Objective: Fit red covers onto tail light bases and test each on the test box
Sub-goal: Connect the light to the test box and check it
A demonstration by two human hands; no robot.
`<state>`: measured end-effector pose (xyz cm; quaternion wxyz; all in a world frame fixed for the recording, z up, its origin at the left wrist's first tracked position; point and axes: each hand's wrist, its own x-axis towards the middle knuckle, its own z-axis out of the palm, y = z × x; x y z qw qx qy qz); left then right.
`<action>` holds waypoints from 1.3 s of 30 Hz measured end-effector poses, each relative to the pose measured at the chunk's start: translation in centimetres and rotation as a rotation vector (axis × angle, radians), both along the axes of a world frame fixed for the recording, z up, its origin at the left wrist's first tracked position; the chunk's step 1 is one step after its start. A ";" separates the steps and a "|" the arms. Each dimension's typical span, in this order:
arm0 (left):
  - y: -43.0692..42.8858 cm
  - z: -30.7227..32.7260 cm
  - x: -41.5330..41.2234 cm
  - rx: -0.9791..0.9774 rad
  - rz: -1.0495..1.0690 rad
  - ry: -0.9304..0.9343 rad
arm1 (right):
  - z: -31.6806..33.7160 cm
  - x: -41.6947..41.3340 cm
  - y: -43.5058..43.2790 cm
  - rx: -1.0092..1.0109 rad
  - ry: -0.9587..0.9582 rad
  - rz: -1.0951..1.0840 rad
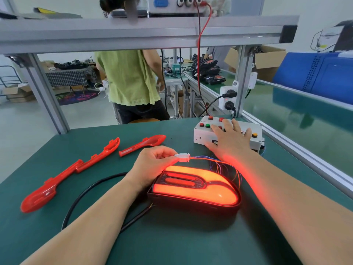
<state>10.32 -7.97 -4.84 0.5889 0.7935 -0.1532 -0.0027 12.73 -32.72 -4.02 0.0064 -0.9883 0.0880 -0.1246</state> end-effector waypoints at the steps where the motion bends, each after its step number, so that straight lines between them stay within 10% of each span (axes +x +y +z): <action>1: 0.0 0.0 0.0 -0.003 0.000 0.002 | 0.0 0.0 0.0 0.000 -0.003 0.000; 39: 0.1 -0.2 0.3 0.001 -0.008 -0.018 | -0.2 0.1 -0.3 0.008 -0.032 0.019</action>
